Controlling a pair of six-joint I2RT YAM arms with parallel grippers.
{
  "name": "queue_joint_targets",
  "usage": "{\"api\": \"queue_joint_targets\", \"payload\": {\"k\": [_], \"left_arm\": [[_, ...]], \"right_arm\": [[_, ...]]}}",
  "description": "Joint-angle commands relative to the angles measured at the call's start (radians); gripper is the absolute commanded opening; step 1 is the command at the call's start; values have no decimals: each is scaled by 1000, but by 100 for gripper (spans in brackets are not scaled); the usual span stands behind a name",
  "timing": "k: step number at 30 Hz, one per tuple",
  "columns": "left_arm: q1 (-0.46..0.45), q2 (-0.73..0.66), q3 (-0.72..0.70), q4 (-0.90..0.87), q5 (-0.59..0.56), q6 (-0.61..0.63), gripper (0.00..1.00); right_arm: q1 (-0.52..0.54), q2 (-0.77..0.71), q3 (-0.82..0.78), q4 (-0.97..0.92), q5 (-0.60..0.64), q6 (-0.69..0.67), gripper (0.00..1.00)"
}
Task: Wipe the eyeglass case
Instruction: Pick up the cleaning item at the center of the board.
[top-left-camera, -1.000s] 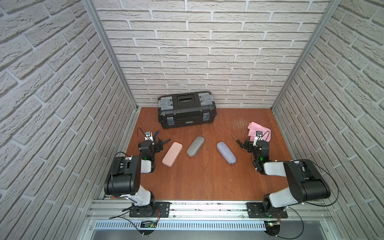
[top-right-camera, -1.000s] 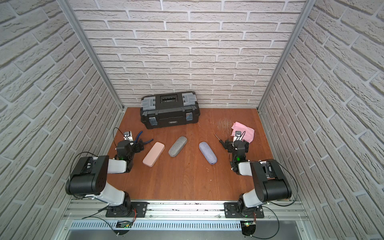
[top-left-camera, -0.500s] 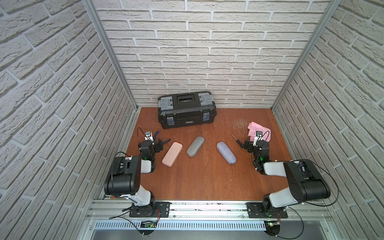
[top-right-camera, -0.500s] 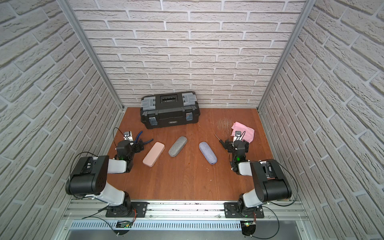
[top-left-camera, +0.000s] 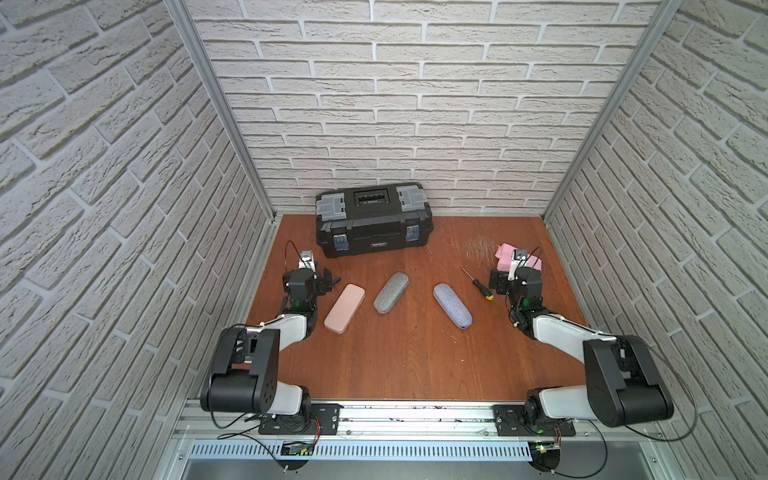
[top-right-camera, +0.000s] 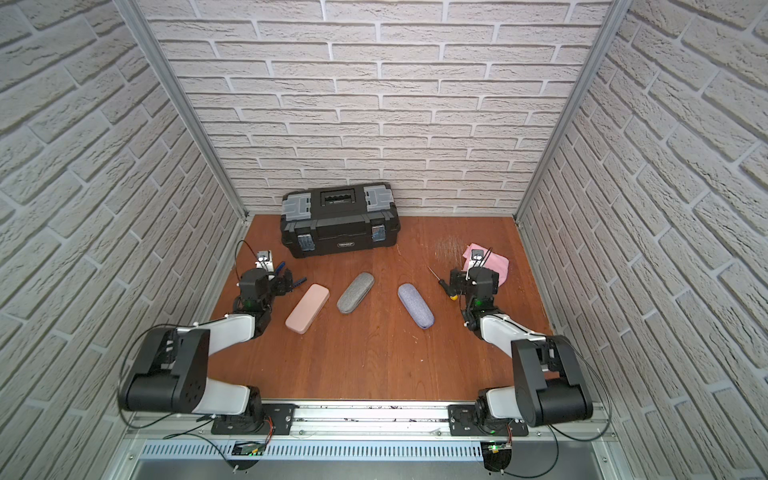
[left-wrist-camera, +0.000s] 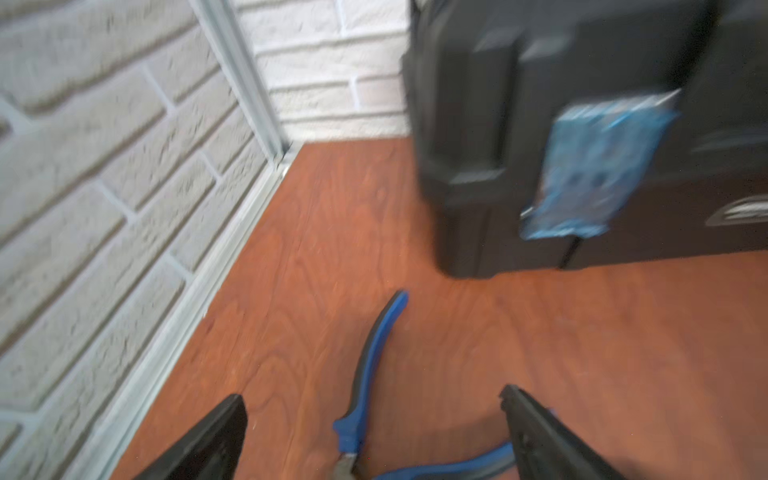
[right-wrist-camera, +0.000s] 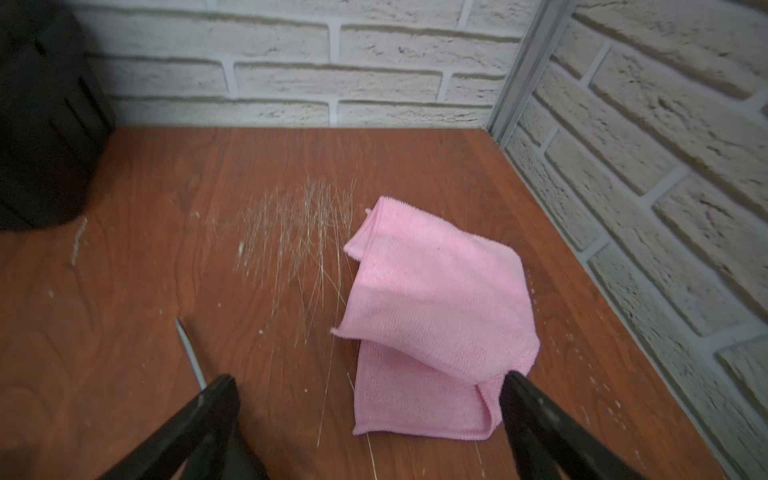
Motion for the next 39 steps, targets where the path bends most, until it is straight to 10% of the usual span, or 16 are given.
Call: {"api": "queue_joint_targets", "payload": {"k": [1,9,13,19,39], "left_arm": [[-94,-81,48,-191,-246,26,98],[-135,-257,203,-593,-346,-231,98],[-87,-288,285,-787,-296,-510,98],[20,-312,303,-798,46,-491,96],[-453,-171,407,-974,-67,-500,95]], "right_arm": [[9,-121,77,-310,79,166,99],[30,-209,331,-899,195,558,99],[-58,-149,332,-822,-221,450,95],[-31,-111,362,-894,-321,440,82],[357,-8,468,-1140,-296,274,83]]}}
